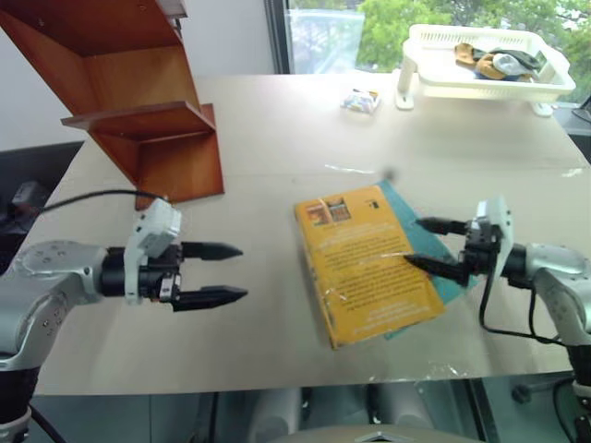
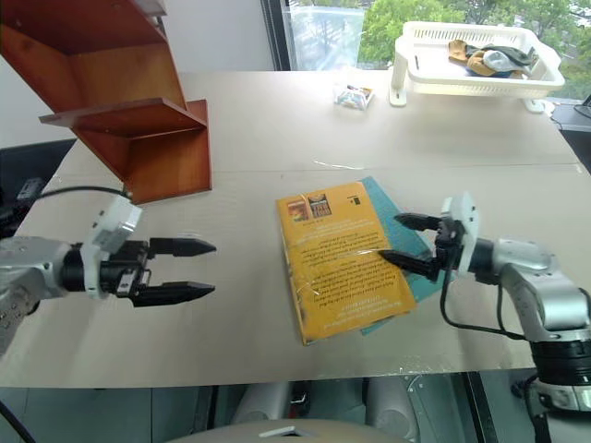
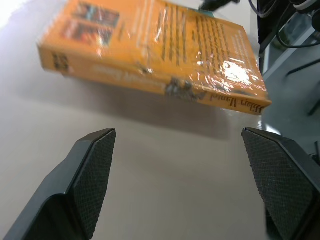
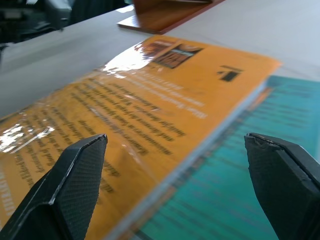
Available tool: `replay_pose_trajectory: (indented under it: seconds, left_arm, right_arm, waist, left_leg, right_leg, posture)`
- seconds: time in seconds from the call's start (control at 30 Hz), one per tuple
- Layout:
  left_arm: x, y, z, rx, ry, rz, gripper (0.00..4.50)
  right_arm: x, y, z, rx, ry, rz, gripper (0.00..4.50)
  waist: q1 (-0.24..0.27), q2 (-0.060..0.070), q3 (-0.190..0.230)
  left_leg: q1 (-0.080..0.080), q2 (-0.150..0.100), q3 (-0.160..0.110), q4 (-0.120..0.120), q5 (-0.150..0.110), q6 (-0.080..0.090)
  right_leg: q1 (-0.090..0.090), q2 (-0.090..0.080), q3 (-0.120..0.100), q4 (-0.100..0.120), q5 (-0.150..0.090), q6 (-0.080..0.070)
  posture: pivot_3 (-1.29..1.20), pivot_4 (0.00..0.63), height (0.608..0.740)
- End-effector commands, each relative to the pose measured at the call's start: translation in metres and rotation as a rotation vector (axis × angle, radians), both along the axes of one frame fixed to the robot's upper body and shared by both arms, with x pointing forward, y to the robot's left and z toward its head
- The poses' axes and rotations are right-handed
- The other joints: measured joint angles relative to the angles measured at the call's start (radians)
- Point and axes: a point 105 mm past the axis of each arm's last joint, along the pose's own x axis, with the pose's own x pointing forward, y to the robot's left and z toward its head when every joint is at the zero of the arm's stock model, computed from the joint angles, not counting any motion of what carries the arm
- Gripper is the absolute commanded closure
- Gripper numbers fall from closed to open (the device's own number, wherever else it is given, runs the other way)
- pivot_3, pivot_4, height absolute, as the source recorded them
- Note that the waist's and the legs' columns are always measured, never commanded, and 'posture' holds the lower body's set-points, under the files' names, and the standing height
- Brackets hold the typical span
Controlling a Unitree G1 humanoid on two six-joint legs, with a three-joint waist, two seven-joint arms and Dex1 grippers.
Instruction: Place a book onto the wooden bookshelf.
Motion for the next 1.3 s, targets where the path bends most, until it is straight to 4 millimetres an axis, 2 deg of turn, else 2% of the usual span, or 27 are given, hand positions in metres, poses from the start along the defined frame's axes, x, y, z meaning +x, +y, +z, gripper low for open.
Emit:
replay_pose_trajectory:
  seconds: [0.03, 0.2, 0.33, 0.43, 0.63, 0.77, 0.97, 1.1, 1.3]
  left_arm:
    - [-0.004, -0.006, -0.009, -0.081, 0.076, 0.052, 0.24]
    - [0.002, -0.025, -0.038, -0.212, 0.251, 0.174, 0.24]
    - [0.008, -0.045, -0.041, -0.368, 0.347, 0.221, 0.24]
    - [0.007, -0.06, -0.042, -0.439, 0.395, 0.222, 0.24]
    - [0.023, -0.073, -0.051, -0.53, 0.491, 0.325, 0.24]
    - [0.028, -0.079, -0.049, -0.56, 0.528, 0.329, 0.24]
    - [0.033, -0.088, -0.05, -0.576, 0.577, 0.311, 0.24]
    - [0.031, -0.098, -0.048, -0.583, 0.61, 0.267, 0.24]
    - [0.03, -0.098, -0.05, -0.554, 0.638, 0.232, 0.24]
  right_arm:
    - [-0.008, -0.018, 0.024, -0.005, -0.081, -0.032, 0.0]
    - [-0.019, -0.044, 0.054, 0.036, -0.135, -0.108, 0.0]
    - [-0.027, -0.061, 0.07, 0.038, -0.157, -0.161, 0.0]
    - [-0.03, -0.07, 0.071, 0.008, -0.158, -0.193, 0.0]
    - [-0.042, -0.067, 0.065, 0.007, -0.127, -0.163, 0.0]
    - [-0.073, -0.059, 0.061, 0.049, -0.001, -0.018, 0.0]
    - [-0.097, -0.057, 0.064, 0.018, 0.1, 0.076, 0.0]
    - [-0.105, -0.059, 0.066, -0.102, 0.049, 0.117, 0.0]
    - [-0.113, -0.065, 0.077, -0.259, -0.07, 0.215, 0.0]
  waist:
    - [0.001, 0.0, 0.0]
    - [0.001, -0.002, -0.001]
    - [0.003, -0.003, -0.002]
    - [0.003, -0.004, -0.002]
    - [0.003, -0.003, -0.002]
    - [0.011, -0.003, -0.002]
    - [0.018, -0.004, -0.003]
    - [0.024, -0.004, -0.002]
    - [0.024, -0.004, -0.002]
  left_leg:
    - [0.0, 0.0, 0.0, 0.0, 0.0, 0.0]
    - [0.001, 0.0, -0.001, 0.001, 0.0, 0.0]
    - [0.001, 0.0, -0.002, 0.002, 0.0, 0.0]
    - [0.001, 0.0, -0.003, 0.003, 0.0, 0.0]
    - [0.002, 0.0, -0.004, 0.005, 0.0, 0.0]
    - [0.001, -0.001, -0.006, 0.006, 0.0, 0.0]
    - [0.004, -0.001, -0.008, 0.007, 0.0, 0.0]
    - [0.003, -0.001, -0.01, 0.008, 0.0, 0.0]
    - [0.002, -0.001, -0.011, 0.008, 0.0, 0.0]
  right_leg:
    - [0.0, 0.0, 0.0, 0.0, 0.0, 0.0]
    - [0.002, 0.0, 0.0, 0.001, 0.0, 0.0]
    - [0.004, -0.001, -0.001, 0.001, 0.0, 0.0]
    - [0.005, 0.0, -0.002, 0.001, 0.0, 0.0]
    - [0.007, 0.0, -0.003, 0.001, 0.0, 0.0]
    - [0.009, 0.0, -0.004, 0.0, 0.0, 0.0]
    - [0.013, 0.0, -0.006, -0.001, 0.0, 0.0]
    - [0.013, -0.001, -0.007, -0.001, 0.0, 0.0]
    - [0.013, 0.0, -0.008, -0.002, 0.0, 0.0]
  posture:
    - [0.0, 0.15, 0.74]
    - [0.0, 0.15, 0.74]
    - [0.0, 0.15, 0.74]
    - [0.0, 0.15, 0.74]
    - [0.0, 0.15, 0.74]
    - [0.0, 0.15, 0.74]
    - [0.0, 0.15, 0.74]
    - [0.0, 0.15, 0.74]
    - [0.0, 0.15, 0.74]
